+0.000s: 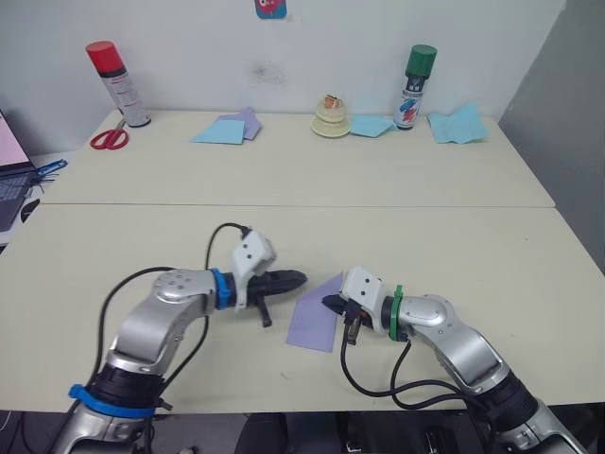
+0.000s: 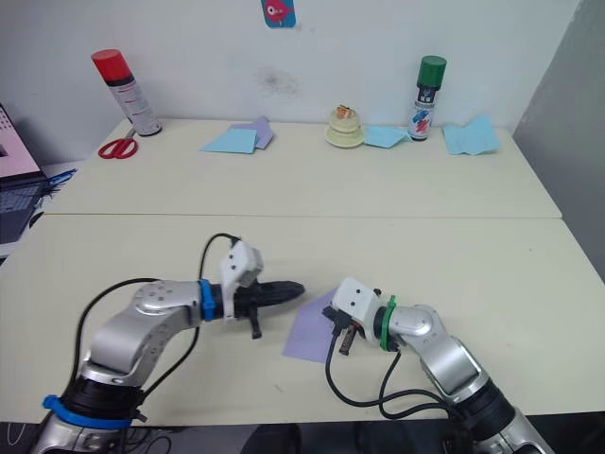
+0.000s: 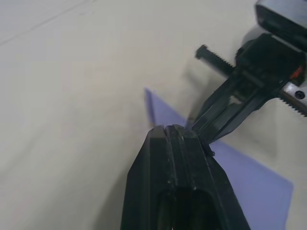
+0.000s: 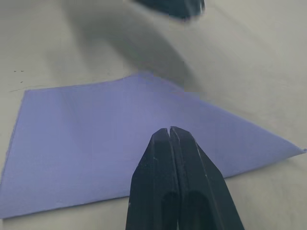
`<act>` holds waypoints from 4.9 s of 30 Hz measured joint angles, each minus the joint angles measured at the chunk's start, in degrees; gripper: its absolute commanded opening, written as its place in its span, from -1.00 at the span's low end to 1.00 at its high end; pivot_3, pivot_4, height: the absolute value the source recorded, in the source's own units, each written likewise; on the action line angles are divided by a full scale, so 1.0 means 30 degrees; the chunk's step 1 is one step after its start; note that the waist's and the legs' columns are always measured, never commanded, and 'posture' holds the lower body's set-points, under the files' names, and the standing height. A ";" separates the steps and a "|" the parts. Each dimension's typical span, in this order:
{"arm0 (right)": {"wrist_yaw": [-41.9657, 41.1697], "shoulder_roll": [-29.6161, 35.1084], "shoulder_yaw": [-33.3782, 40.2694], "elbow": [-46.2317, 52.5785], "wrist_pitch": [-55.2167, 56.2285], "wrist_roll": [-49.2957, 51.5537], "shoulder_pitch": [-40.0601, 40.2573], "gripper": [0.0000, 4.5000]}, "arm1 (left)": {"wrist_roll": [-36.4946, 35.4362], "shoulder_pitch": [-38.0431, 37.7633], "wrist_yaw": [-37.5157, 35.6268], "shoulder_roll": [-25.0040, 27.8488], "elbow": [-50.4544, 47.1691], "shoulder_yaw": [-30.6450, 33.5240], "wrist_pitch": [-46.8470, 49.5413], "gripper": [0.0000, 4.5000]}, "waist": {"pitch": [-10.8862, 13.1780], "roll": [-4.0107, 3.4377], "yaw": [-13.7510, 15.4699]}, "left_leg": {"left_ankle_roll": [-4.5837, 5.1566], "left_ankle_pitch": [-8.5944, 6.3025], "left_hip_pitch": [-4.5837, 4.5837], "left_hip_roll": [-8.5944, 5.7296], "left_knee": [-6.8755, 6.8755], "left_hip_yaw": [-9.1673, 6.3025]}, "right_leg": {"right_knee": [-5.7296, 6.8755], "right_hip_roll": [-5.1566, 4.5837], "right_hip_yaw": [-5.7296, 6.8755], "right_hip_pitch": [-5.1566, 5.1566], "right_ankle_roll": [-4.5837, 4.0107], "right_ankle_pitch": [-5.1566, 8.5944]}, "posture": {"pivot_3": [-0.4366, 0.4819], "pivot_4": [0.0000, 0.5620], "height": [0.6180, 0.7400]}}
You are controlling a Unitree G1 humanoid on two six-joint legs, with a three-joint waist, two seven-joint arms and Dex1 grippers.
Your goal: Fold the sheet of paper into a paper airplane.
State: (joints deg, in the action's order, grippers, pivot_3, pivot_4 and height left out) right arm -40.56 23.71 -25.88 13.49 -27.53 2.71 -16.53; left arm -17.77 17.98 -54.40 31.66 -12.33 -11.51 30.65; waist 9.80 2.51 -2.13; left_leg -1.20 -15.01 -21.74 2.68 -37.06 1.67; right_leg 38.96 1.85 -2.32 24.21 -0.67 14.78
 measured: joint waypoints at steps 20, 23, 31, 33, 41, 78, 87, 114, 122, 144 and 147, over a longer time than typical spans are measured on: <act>0.1003 -0.1075 0.1578 -0.2473 0.3618 -0.0635 0.0105 -1.00 | 0.2570 0.0699 0.0265 -0.1453 0.4654 -0.1804 -0.4118 -0.99 | -0.0008 -0.0001 0.0055 | 0.0001 0.0001 0.0024 0.0002 -0.0011 0.0007 | 0.0021 0.0007 -0.0006 -0.0020 0.0008 -0.0008 | -0.05 -0.47 0.75; 0.1169 -0.1286 0.1574 -0.3595 0.4135 -0.0929 -0.0208 -1.00 | 0.2571 0.0517 0.0283 -0.1397 0.4508 -0.1804 -0.4125 -0.99 | -0.0019 0.0000 0.0048 | 0.0001 0.0001 0.0026 0.0001 -0.0013 0.0021 | 0.0016 0.0005 -0.0022 -0.0022 0.0008 -0.0008 | -0.05 -0.47 0.75; 0.2046 -0.1556 0.1723 -0.5319 0.4757 -0.1258 -0.0549 -1.00 | 0.2617 0.0240 0.0335 -0.1299 0.4535 -0.1815 -0.3979 -0.99 | -0.0053 -0.0011 0.0073 | 0.0003 0.0000 0.0335 -0.0007 -0.0003 0.0017 | 0.0006 -0.0007 -0.0021 -0.0312 0.0015 -0.0012 | -0.05 -0.47 0.75; 0.2445 -0.1667 0.2029 -0.5687 0.4725 -0.1251 -0.0679 -1.00 | 0.2625 0.0241 0.0351 -0.1302 0.4613 -0.1815 -0.3954 -0.99 | -0.0058 -0.0015 0.0076 | 0.0003 0.0001 0.0337 -0.0017 -0.0010 0.0018 | 0.0006 -0.0007 -0.0042 -0.0314 -0.0016 0.0006 | -0.05 -0.47 0.75; 0.3746 -0.2393 0.3207 -0.7103 0.4701 -0.1199 -0.1023 -1.00 | 0.2620 0.0237 0.0349 -0.1331 0.4814 -0.1855 -0.3980 -0.99 | -0.0190 -0.0013 0.0110 | 0.0012 0.0009 0.0334 -0.0031 -0.0021 0.0019 | 0.0005 -0.0009 -0.0069 -0.0327 -0.0013 0.0004 | -0.05 -0.47 0.75; -0.1906 -0.0485 0.1347 -0.3278 0.6581 0.0203 0.2181 -1.00 | 0.2278 0.0791 0.0834 -0.2111 0.5757 -0.1605 -0.3340 -0.99 | -0.0160 -0.0055 0.0094 | 0.0010 0.0006 0.0321 -0.0011 0.0031 0.0007 | -0.0025 0.0000 -0.0051 -0.0295 -0.0093 0.0056 | -0.05 -0.47 0.75; -0.3001 0.0514 0.0444 -0.1273 0.6631 0.0242 0.3757 -1.00 | 0.2247 0.0609 0.0833 -0.2116 0.5647 -0.1538 -0.3340 -0.99 | -0.0193 -0.0049 0.0097 | 0.0006 0.0003 0.0326 -0.0008 0.0052 -0.0001 | -0.0030 0.0000 -0.0039 -0.0294 -0.0138 0.0088 | -0.05 -0.47 0.75; -0.0215 -0.1704 0.2558 -0.2000 0.6560 0.0267 0.1803 -1.00 | 0.2229 -0.0185 0.0720 -0.1475 0.4927 -0.1322 -0.3686 -0.99 | -0.0159 -0.0023 -0.0033 | -0.0004 -0.0003 0.0310 0.0014 0.0137 0.0009 | -0.0043 0.0007 -0.0031 -0.0227 -0.0193 0.0123 | -0.05 -0.47 0.75; 0.1292 -0.2998 0.1954 -0.5121 0.6537 -0.1338 0.0413 -1.00 | 0.2139 -0.0451 0.0584 -0.1145 0.4578 -0.1250 -0.3717 -0.99 | -0.0158 -0.0025 -0.0150 | -0.0003 -0.0003 0.0313 0.0014 0.0208 0.0014 | -0.0040 0.0008 -0.0026 -0.0210 -0.0138 0.0091 | -0.05 -0.47 0.75; 0.3139 -0.3481 0.3183 -0.5728 0.5690 -0.1439 0.0317 -1.00 | 0.1914 -0.0897 0.0867 -0.1106 0.4367 -0.0969 -0.3708 -0.99 | -0.0221 -0.0023 -0.0238 | -0.0003 -0.0002 0.0340 0.0007 0.0241 0.0018 | -0.0040 0.0004 -0.0034 -0.0229 -0.0160 0.0106 | -0.05 -0.47 0.75; 0.2718 -0.3351 0.3538 -0.4679 0.5666 -0.0801 0.0877 -1.00 | 0.1159 -0.1091 0.0733 -0.1241 0.4095 -0.0462 -0.3675 -0.99 | -0.0160 -0.0029 -0.0245 | -0.0003 -0.0002 0.0270 0.0011 0.0244 0.0031 | -0.0039 0.0005 -0.0038 -0.0150 -0.0135 0.0093 | -0.05 -0.47 0.75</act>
State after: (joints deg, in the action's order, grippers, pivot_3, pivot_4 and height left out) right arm -32.41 13.66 -15.27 -0.55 -10.54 0.31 -13.90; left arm -14.30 14.70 -52.20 27.93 -0.05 -12.89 19.62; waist 9.32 2.43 -2.86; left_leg -1.21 -15.02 -20.93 2.71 -36.33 1.77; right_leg 38.85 1.87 -2.44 23.76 -1.07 15.06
